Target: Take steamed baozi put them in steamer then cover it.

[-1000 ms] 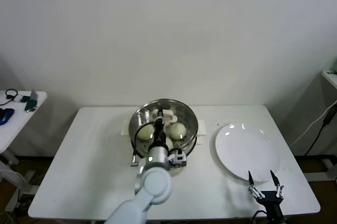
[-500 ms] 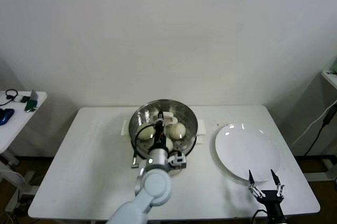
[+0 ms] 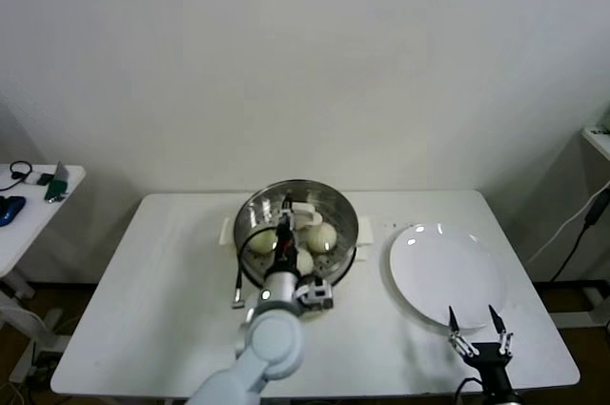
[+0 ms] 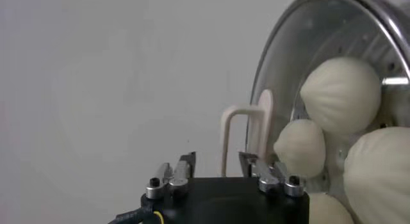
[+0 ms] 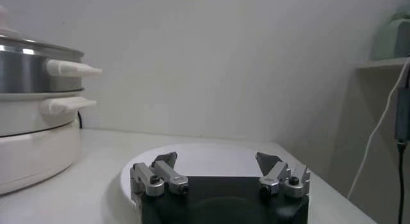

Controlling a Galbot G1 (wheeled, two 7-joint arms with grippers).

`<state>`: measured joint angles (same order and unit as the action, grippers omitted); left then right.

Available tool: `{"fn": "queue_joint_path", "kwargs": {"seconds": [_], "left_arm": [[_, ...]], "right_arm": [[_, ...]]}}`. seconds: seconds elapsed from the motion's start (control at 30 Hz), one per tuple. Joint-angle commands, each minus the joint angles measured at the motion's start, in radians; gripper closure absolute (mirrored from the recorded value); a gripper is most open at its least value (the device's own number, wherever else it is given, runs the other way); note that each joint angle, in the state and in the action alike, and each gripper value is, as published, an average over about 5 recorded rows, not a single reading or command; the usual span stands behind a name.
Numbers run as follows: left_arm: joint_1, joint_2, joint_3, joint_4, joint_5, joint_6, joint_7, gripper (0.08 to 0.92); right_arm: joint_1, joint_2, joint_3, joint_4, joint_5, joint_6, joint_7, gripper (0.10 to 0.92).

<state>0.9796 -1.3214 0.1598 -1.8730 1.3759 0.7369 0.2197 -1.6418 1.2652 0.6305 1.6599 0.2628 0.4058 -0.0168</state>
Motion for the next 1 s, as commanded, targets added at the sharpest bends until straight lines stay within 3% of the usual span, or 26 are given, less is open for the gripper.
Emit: {"fn": "queue_joint_path", "kwargs": {"seconds": [0.03,0.2,0.33,0.47,0.6,0.73,0.87,1.0], "left_arm": [[0.054,0.042,0.01,-0.182,-0.156,0.048,-0.047,0.46],[0.095,0.092,-0.058,-0.287,-0.462,-0.048,-0.186,0.321],[0.178,0.127,-0.229,-0.343,-0.787,-0.254,-0.285,0.214],[0.319,0.133,-0.444,-0.353,-1.082,-0.441,-0.359,0.18],[0.46,0.093,-0.68,-0.343,-1.366,-0.569,-0.355,0.177],[0.551,0.093,-0.874,-0.253,-1.617,-0.726,-0.321,0.177],[0.591,0.098,-0.907,-0.121,-1.743,-0.925,-0.3,0.177],[0.598,0.073,-0.859,-0.047,-1.76,-1.016,-0.286,0.177]], "right_arm": [[0.005,0.002,-0.004,0.002,0.002,-0.008,0.01,0.203],[0.001,-0.003,-0.008,0.006,0.017,0.004,0.034,0.202],[-0.002,-0.009,-0.009,0.02,0.023,0.027,0.04,0.203],[0.005,-0.008,-0.001,0.031,0.037,0.002,0.044,0.202],[0.015,-0.009,0.0,0.028,0.04,-0.016,0.042,0.203],[0.026,-0.014,-0.001,0.013,0.034,-0.014,0.04,0.203],[0.041,-0.018,-0.002,-0.009,0.028,0.0,0.043,0.203],[0.052,-0.021,-0.003,-0.027,0.023,0.006,0.042,0.203]]}}
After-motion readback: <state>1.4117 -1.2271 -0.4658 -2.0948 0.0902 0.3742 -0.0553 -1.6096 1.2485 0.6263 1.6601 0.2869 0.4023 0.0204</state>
